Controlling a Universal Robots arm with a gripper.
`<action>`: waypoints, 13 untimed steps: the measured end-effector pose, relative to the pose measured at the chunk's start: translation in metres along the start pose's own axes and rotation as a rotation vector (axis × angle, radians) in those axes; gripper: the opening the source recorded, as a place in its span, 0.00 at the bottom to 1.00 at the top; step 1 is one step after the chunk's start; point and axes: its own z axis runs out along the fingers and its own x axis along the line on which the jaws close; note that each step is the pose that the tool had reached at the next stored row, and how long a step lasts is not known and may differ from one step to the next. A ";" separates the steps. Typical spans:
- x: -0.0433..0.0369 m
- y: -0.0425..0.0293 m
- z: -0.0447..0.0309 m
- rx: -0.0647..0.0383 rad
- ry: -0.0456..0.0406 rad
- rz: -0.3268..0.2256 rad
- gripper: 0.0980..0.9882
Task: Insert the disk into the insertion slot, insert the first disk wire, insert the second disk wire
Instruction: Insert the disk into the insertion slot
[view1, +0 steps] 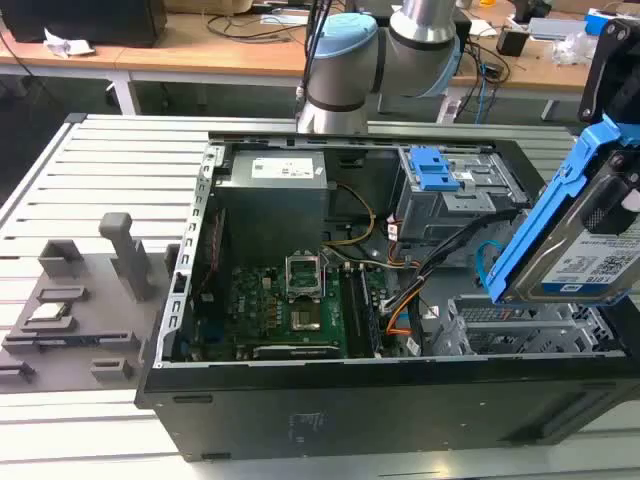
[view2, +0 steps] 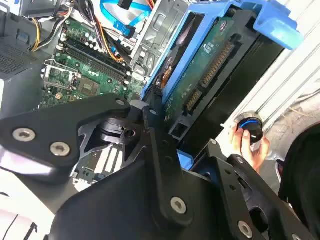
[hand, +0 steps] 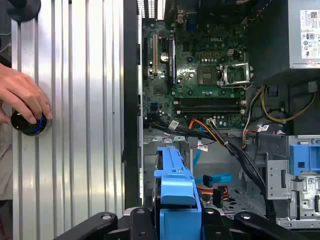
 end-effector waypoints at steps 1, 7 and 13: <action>-0.0001 -0.0002 0.0042 0.000 -0.0002 0.000 0.30; -0.0085 -0.0007 0.0215 0.000 0.0001 0.000 0.30; -0.0170 -0.0011 0.0358 0.000 -0.0001 0.000 0.30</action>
